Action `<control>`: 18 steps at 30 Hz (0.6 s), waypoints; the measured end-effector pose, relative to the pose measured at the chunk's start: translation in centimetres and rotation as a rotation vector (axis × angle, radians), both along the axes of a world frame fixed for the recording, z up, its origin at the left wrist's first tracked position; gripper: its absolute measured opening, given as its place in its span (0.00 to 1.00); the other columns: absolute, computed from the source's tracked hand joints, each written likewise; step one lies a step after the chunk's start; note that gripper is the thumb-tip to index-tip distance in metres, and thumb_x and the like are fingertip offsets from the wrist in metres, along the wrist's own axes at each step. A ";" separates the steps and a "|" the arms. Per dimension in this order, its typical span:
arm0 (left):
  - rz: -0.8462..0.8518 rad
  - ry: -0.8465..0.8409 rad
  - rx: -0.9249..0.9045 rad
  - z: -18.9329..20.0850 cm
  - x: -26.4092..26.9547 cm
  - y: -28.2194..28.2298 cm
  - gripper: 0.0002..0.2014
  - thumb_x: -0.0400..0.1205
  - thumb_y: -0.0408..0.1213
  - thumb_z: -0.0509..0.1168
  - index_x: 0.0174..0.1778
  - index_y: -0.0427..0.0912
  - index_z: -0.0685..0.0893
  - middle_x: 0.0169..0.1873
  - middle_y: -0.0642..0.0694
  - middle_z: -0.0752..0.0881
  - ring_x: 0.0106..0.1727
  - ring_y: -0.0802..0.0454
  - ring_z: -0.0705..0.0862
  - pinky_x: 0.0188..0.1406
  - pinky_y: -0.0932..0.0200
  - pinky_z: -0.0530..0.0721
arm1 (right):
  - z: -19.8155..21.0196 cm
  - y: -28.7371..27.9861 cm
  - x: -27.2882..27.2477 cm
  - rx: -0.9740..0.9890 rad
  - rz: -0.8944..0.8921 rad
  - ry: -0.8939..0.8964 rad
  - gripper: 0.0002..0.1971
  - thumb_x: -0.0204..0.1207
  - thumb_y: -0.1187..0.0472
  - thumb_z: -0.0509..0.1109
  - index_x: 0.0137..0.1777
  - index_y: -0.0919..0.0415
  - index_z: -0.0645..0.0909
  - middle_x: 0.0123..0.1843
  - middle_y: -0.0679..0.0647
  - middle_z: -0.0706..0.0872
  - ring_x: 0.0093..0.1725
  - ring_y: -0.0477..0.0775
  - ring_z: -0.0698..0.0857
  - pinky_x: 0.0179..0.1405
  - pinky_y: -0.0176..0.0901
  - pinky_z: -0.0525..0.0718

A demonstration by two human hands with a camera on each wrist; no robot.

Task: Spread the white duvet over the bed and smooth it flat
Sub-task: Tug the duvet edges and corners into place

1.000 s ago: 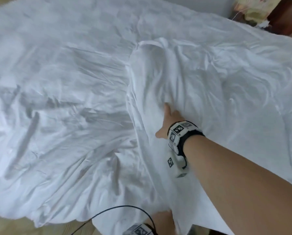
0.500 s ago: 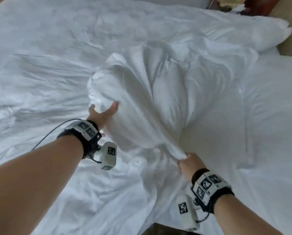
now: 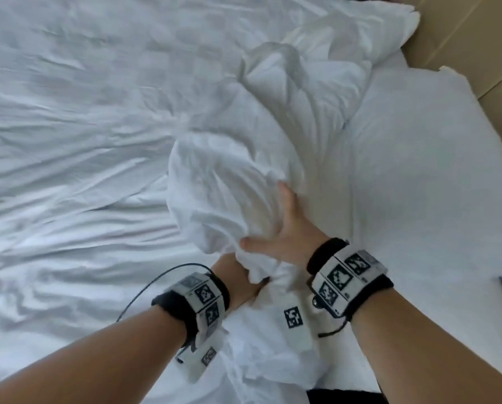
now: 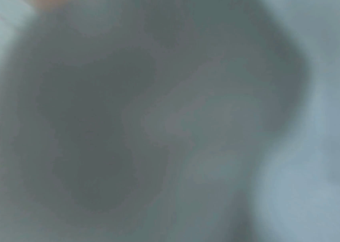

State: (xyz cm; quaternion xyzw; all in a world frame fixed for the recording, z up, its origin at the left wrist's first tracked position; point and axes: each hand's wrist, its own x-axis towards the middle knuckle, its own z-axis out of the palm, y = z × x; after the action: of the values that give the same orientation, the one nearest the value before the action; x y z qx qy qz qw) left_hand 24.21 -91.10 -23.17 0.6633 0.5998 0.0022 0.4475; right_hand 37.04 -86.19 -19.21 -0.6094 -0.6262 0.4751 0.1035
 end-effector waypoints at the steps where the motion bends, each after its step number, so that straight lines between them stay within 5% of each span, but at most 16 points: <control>1: -0.114 0.041 0.027 -0.2 -0.4 -0.4 0.10 0.84 0.38 0.60 0.56 0.41 0.83 0.54 0.44 0.87 0.57 0.51 0.84 0.55 0.65 0.77 | -0.4 0.3 -1.3 0.005 0.056 -0.096 0.65 0.48 0.36 0.81 0.78 0.34 0.38 0.82 0.47 0.53 0.80 0.54 0.58 0.78 0.59 0.64; 3: -0.119 0.046 0.034 -0.1 -2.9 -1.0 0.05 0.81 0.41 0.63 0.51 0.49 0.81 0.48 0.51 0.86 0.54 0.52 0.84 0.52 0.62 0.81 | -1.2 0.6 -3.5 0.022 0.048 -0.205 0.64 0.47 0.38 0.81 0.79 0.36 0.40 0.80 0.51 0.59 0.78 0.57 0.64 0.75 0.60 0.69; 6: 0.207 -0.276 -0.073 0.2 -7.8 -1.2 0.11 0.78 0.40 0.70 0.46 0.62 0.78 0.53 0.59 0.82 0.51 0.62 0.84 0.55 0.59 0.82 | -2.0 1.0 -5.8 0.049 0.046 -0.246 0.52 0.63 0.50 0.76 0.79 0.36 0.43 0.77 0.49 0.71 0.71 0.57 0.76 0.67 0.56 0.80; 9: 0.819 -0.649 -0.166 0.5 -11.7 0.1 0.20 0.78 0.31 0.69 0.64 0.52 0.74 0.62 0.39 0.81 0.53 0.53 0.85 0.55 0.48 0.80 | -2.9 1.4 -7.6 0.057 0.136 -0.337 0.41 0.74 0.56 0.68 0.82 0.42 0.48 0.71 0.53 0.80 0.61 0.59 0.84 0.59 0.52 0.86; 11: 1.030 -0.666 -0.229 0.0 -12.9 1.2 0.33 0.76 0.40 0.71 0.75 0.57 0.63 0.64 0.40 0.78 0.63 0.42 0.80 0.58 0.39 0.80 | -3.2 1.4 -8.2 0.024 0.147 -0.350 0.36 0.77 0.58 0.64 0.82 0.42 0.51 0.64 0.54 0.84 0.53 0.59 0.86 0.53 0.51 0.88; 15: 1.004 -0.604 -0.219 -0.3 -9.2 2.9 0.47 0.63 0.55 0.74 0.76 0.65 0.57 0.65 0.47 0.80 0.57 0.46 0.83 0.58 0.38 0.81 | -2.9 1.6 -4.8 -0.032 0.016 -0.160 0.29 0.76 0.58 0.60 0.77 0.38 0.64 0.62 0.51 0.83 0.44 0.54 0.85 0.43 0.44 0.86; 18: 0.897 -0.703 -0.248 0.2 -1.4 4.2 0.39 0.76 0.48 0.69 0.80 0.53 0.56 0.57 0.49 0.84 0.44 0.56 0.84 0.44 0.52 0.83 | -1.2 1.1 2.3 0.003 -0.157 -0.041 0.13 0.74 0.63 0.61 0.56 0.50 0.79 0.43 0.47 0.82 0.42 0.55 0.82 0.42 0.40 0.79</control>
State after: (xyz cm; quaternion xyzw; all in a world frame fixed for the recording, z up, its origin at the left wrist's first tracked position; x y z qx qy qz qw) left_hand 22.78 -86.93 -22.98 0.2464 0.6333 0.3412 0.6494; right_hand 39.35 -85.09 -20.41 -0.6661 -0.5792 0.4520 0.1284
